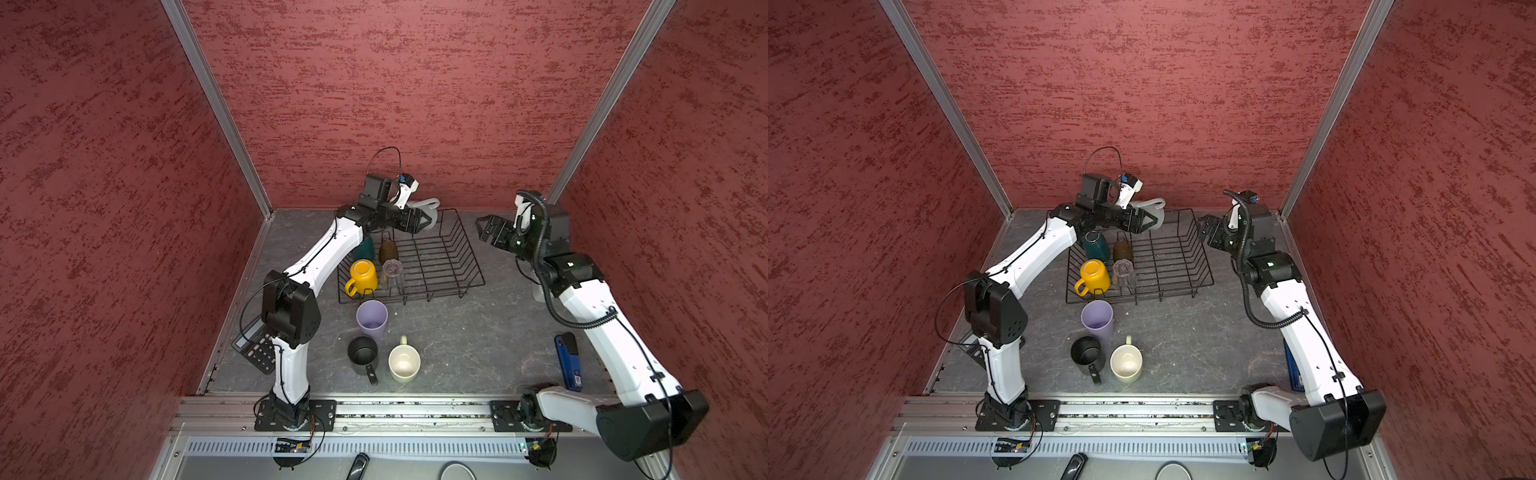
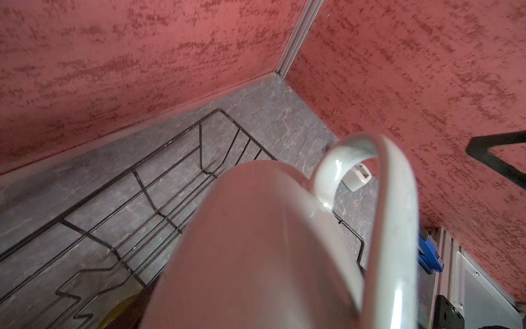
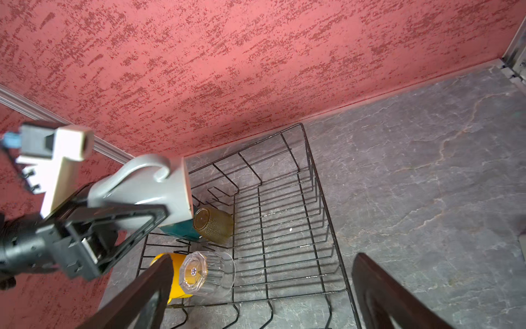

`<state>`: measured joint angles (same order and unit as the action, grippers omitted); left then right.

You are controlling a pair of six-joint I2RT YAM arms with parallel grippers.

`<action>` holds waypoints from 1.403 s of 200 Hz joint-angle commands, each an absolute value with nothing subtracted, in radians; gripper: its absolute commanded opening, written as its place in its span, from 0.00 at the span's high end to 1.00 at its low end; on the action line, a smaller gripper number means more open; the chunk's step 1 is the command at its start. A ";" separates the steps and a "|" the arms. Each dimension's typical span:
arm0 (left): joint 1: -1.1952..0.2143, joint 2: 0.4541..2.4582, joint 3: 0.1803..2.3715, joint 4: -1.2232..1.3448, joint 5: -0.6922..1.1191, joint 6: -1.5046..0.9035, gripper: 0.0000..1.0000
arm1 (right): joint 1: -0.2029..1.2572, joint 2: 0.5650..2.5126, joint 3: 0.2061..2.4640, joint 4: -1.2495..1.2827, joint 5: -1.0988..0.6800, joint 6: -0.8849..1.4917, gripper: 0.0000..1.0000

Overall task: Load cups into a dish rack
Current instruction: Place the cup upside down at the dish rack.

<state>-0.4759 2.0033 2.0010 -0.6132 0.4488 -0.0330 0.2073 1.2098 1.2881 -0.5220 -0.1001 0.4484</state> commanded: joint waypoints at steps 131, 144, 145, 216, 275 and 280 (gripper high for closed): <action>-0.563 2.396 2.551 -1.080 0.010 -0.015 1.00 | 0.203 1.152 1.108 -0.455 -0.194 0.484 0.01; -0.571 2.405 2.551 -1.072 -0.025 -0.005 1.00 | 0.203 1.149 1.096 -0.447 -0.204 0.492 0.01; -0.572 2.406 2.551 -1.071 -0.027 -0.003 1.00 | 0.203 1.149 1.095 -0.446 -0.206 0.492 0.01; -0.597 2.475 2.566 -1.043 -0.104 0.072 0.96 | 0.204 1.121 1.029 -0.405 -0.248 0.533 0.01; -0.597 2.505 2.566 -1.058 -0.121 0.102 0.93 | 0.203 1.131 1.003 -0.369 -0.286 0.561 0.01; -0.597 2.507 2.566 -1.060 -0.118 0.103 0.93 | 0.203 1.133 1.002 -0.366 -0.288 0.563 0.01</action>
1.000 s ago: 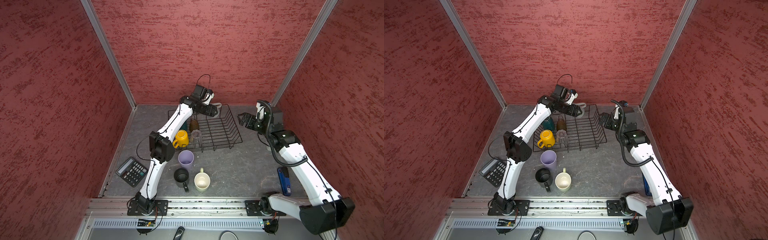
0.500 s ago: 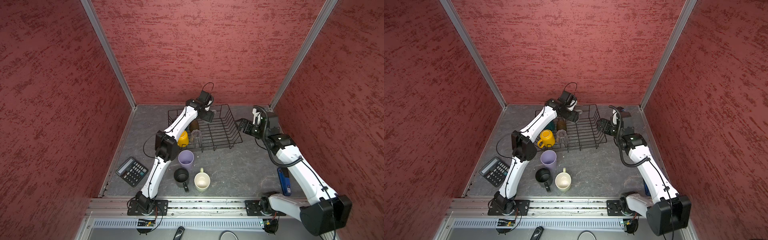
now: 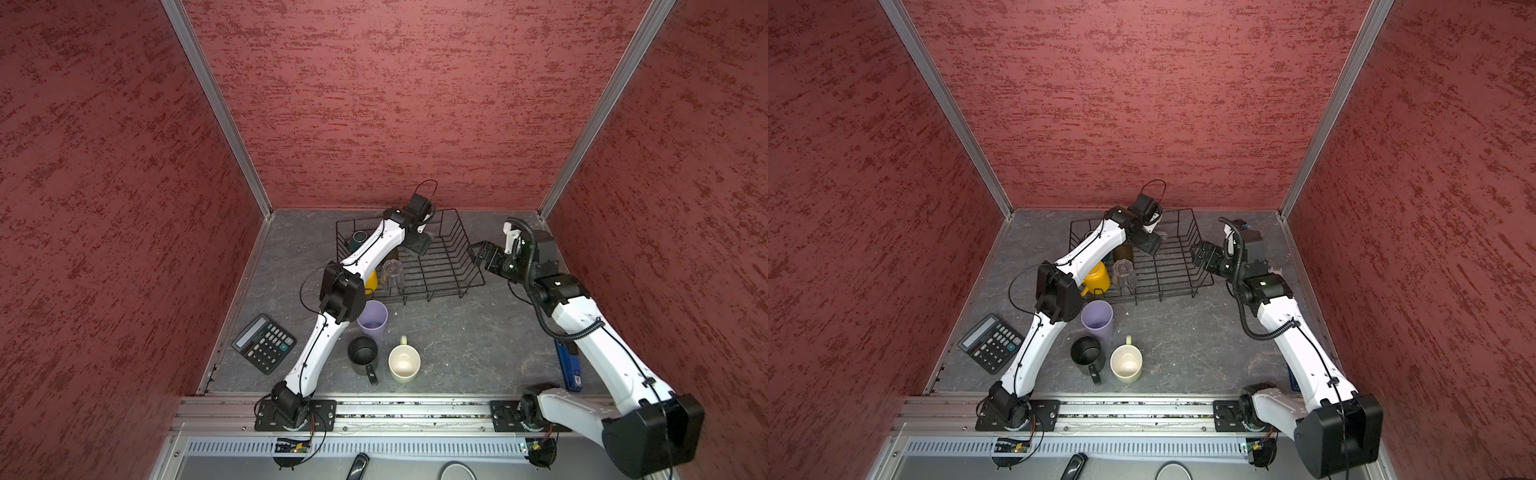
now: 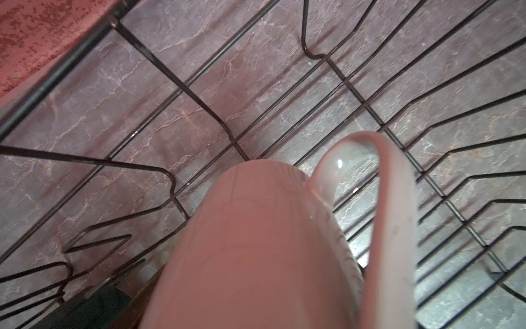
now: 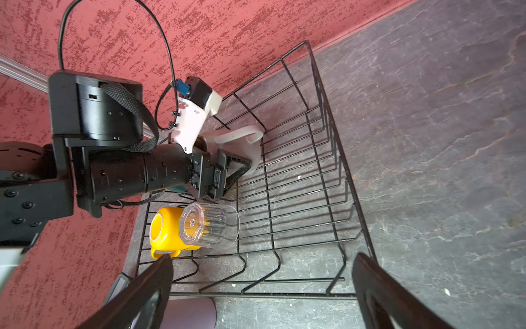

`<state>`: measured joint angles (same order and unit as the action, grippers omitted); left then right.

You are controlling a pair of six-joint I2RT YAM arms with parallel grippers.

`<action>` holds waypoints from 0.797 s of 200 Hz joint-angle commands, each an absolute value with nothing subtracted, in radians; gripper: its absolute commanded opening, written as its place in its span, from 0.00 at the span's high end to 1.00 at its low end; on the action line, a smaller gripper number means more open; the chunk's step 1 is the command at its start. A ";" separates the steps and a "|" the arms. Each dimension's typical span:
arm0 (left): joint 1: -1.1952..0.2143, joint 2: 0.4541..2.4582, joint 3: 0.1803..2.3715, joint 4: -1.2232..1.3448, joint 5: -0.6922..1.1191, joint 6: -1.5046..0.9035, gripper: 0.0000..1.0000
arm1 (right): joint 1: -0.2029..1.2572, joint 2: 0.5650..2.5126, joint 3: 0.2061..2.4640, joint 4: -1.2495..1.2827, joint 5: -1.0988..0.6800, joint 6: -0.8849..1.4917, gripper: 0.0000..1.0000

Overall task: Load cups into a dish rack
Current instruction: Place the cup upside down at the dish rack.

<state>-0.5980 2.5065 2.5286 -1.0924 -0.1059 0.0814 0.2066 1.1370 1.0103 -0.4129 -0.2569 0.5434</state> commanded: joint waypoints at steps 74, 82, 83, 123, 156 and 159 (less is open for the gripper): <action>-0.577 2.527 2.565 -1.098 -0.064 0.077 0.81 | 0.203 1.146 0.992 -0.346 -0.314 0.582 0.01; -0.575 2.527 2.565 -1.099 -0.059 0.073 0.79 | 0.204 1.148 0.992 -0.341 -0.318 0.585 0.01; -0.574 2.527 2.566 -1.099 -0.058 0.073 0.78 | 0.204 1.149 0.991 -0.341 -0.318 0.586 0.01; -0.569 2.536 2.566 -1.110 -0.044 0.076 0.59 | 0.203 1.158 0.989 -0.330 -0.330 0.595 0.01; -0.581 2.550 2.565 -1.104 -0.063 0.120 0.43 | 0.204 1.158 0.989 -0.330 -0.330 0.600 0.01; -0.584 2.551 2.565 -1.104 -0.067 0.127 0.42 | 0.204 1.158 0.989 -0.330 -0.331 0.598 0.01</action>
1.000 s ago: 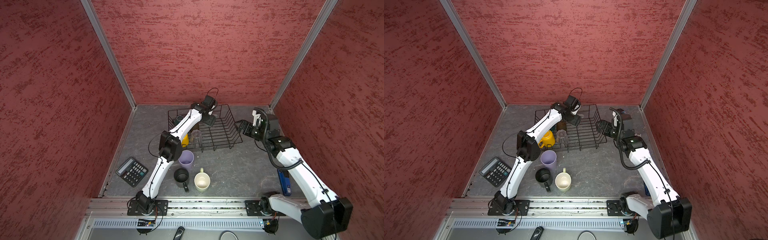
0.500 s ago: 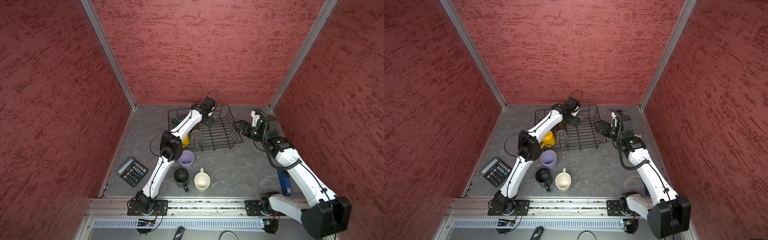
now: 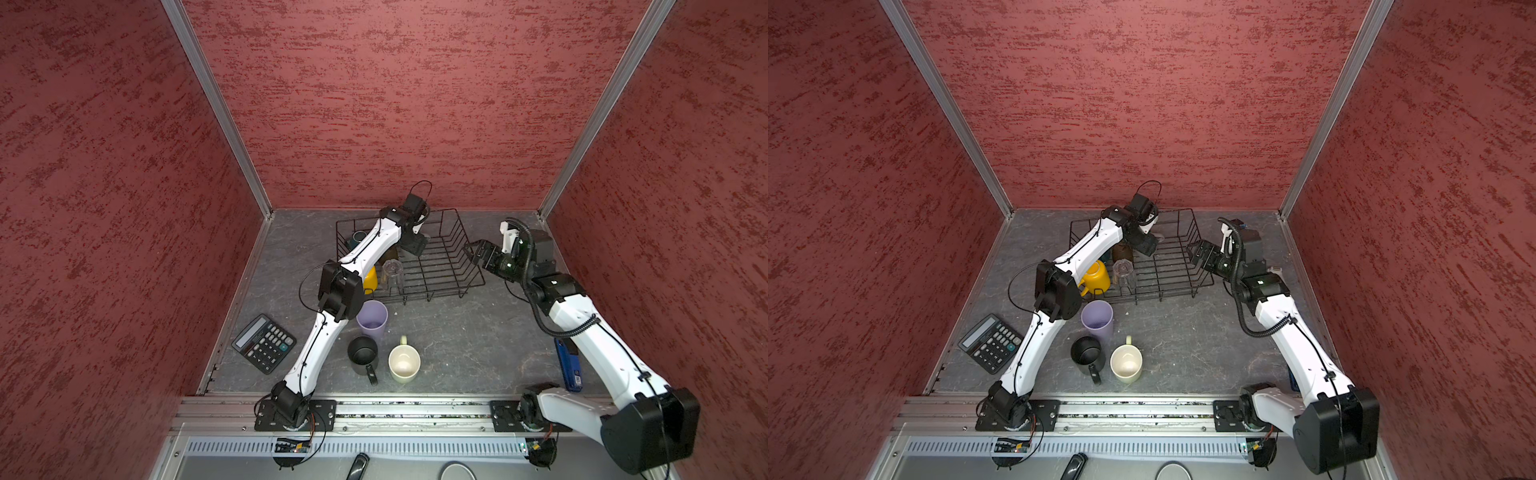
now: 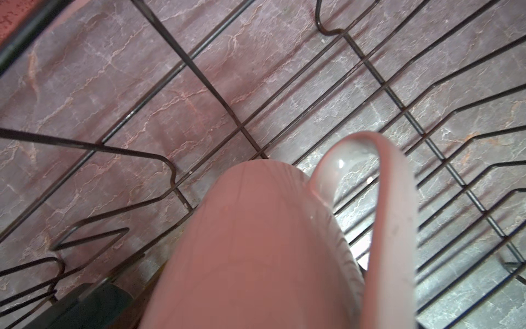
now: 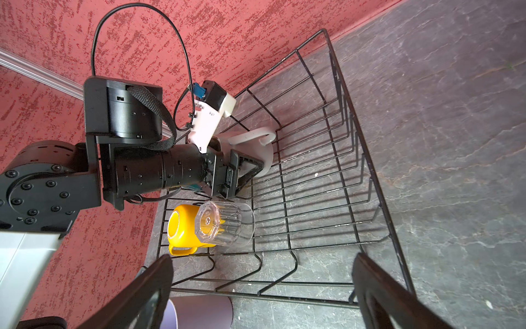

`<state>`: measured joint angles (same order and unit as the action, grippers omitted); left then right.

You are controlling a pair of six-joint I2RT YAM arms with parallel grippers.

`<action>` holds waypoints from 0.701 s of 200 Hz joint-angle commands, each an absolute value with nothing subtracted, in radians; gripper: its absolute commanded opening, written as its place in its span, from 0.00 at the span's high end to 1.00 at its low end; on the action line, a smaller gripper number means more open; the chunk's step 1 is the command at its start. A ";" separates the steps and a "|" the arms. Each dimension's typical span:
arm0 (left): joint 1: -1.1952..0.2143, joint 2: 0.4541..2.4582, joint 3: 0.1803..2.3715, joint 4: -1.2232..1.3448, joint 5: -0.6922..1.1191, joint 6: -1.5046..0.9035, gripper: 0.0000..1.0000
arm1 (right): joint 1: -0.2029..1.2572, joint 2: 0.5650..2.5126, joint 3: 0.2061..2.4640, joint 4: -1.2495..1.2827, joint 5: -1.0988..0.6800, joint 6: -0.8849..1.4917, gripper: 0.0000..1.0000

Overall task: Load cups into a dish rack
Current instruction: Place the cup upside down at the dish rack.

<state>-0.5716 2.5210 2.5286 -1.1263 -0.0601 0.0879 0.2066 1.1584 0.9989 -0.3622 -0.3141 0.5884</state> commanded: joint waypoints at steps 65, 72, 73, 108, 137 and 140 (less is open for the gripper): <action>-0.604 2.575 2.566 -1.101 -0.095 0.176 0.24 | 0.203 1.170 0.989 -0.323 -0.341 0.602 0.01; -0.604 2.576 2.564 -1.101 -0.097 0.177 0.22 | 0.203 1.172 0.991 -0.323 -0.341 0.602 0.01; -0.604 2.576 2.564 -1.102 -0.097 0.178 0.22 | 0.203 1.172 0.991 -0.324 -0.342 0.602 0.01; -0.610 2.576 2.564 -1.100 -0.100 0.198 0.05 | 0.203 1.176 0.993 -0.324 -0.344 0.601 0.01; -0.623 2.574 2.565 -1.103 -0.126 0.232 0.00 | 0.203 1.177 0.998 -0.327 -0.345 0.598 0.01; -0.624 2.575 2.564 -1.104 -0.130 0.235 0.00 | 0.203 1.177 0.999 -0.328 -0.343 0.597 0.01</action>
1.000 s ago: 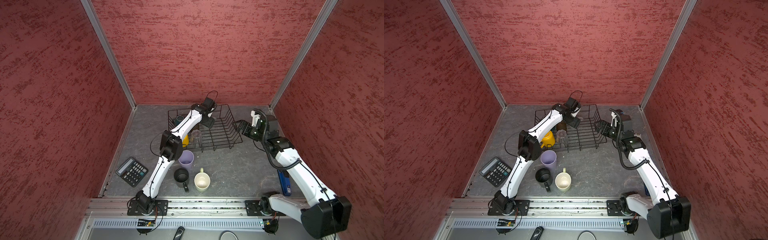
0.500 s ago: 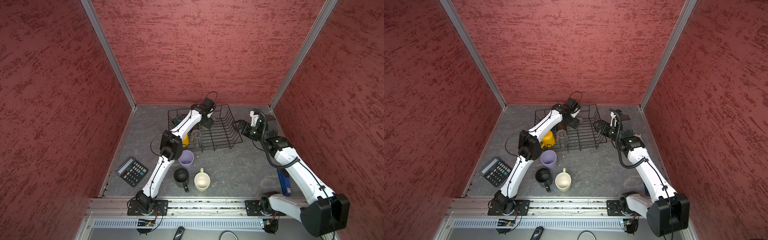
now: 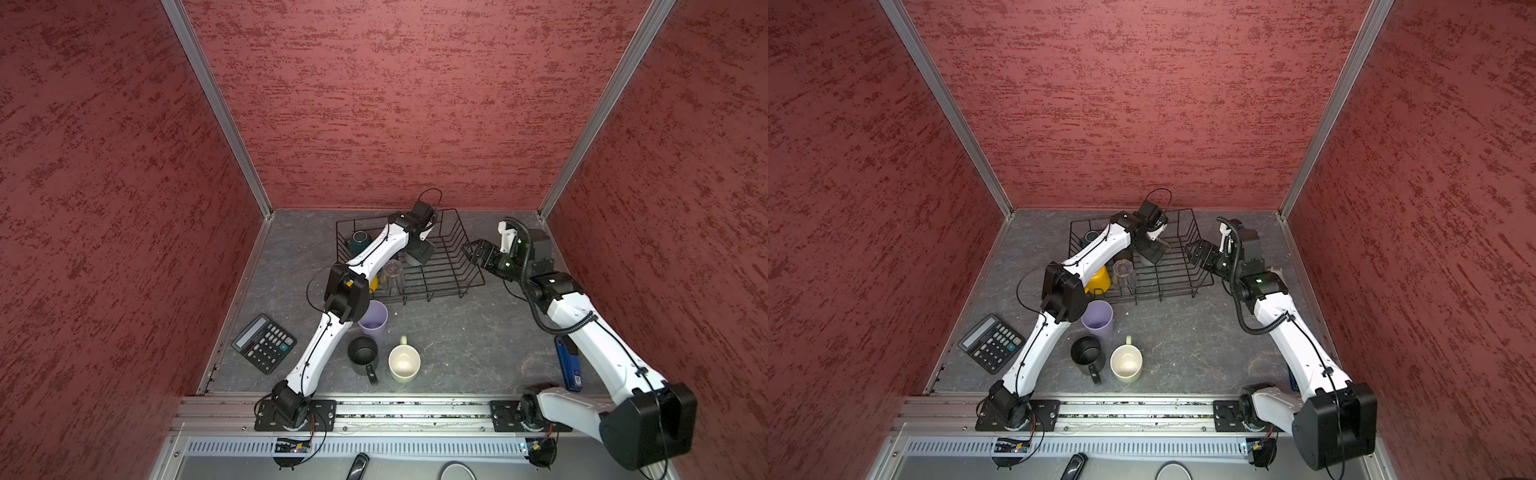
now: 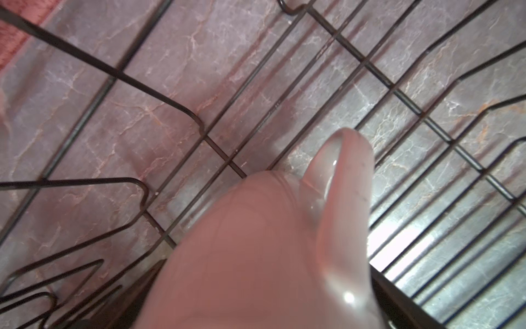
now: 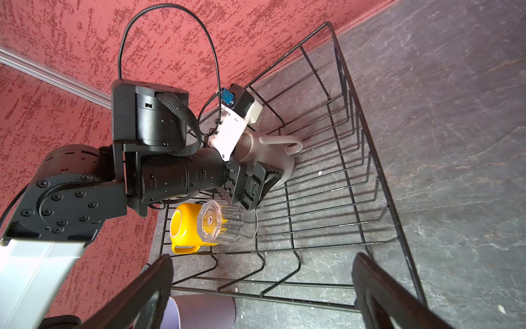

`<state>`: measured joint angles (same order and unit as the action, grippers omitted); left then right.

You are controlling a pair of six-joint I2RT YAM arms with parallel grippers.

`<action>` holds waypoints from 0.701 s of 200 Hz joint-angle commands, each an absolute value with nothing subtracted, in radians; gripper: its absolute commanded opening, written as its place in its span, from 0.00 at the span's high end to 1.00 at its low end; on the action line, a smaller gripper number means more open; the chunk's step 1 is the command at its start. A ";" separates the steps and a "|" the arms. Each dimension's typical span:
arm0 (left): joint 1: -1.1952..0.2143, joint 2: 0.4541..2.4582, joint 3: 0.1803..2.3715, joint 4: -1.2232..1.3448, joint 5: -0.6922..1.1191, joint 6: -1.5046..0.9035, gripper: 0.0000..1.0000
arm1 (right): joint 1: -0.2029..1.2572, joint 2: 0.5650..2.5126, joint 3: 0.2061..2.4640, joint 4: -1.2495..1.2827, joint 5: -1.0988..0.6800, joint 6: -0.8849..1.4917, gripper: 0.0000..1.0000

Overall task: Load cups into a dish rack
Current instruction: Place the cup upside down at the dish rack.

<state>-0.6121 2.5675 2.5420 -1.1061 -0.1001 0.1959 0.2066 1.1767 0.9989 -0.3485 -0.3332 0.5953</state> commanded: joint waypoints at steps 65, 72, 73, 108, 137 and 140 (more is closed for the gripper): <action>-0.649 2.483 2.552 -1.092 -0.149 0.251 0.00 | 0.203 1.156 1.091 -0.460 -0.263 0.520 0.02; -0.648 2.456 2.539 -1.077 -0.148 0.239 0.00 | 0.203 1.150 1.109 -0.483 -0.250 0.507 0.02; -0.648 2.451 2.537 -1.075 -0.149 0.239 0.00 | 0.203 1.149 1.111 -0.487 -0.249 0.504 0.02; -0.637 2.234 2.354 -0.920 -0.103 0.179 0.00 | 0.204 1.132 1.198 -0.639 -0.196 0.452 0.09; -0.628 2.017 2.110 -0.694 -0.050 0.134 0.00 | 0.220 1.106 1.200 -0.723 -0.194 0.422 0.15; -0.628 1.993 2.073 -0.666 -0.045 0.132 0.00 | 0.225 1.103 1.200 -0.732 -0.191 0.418 0.16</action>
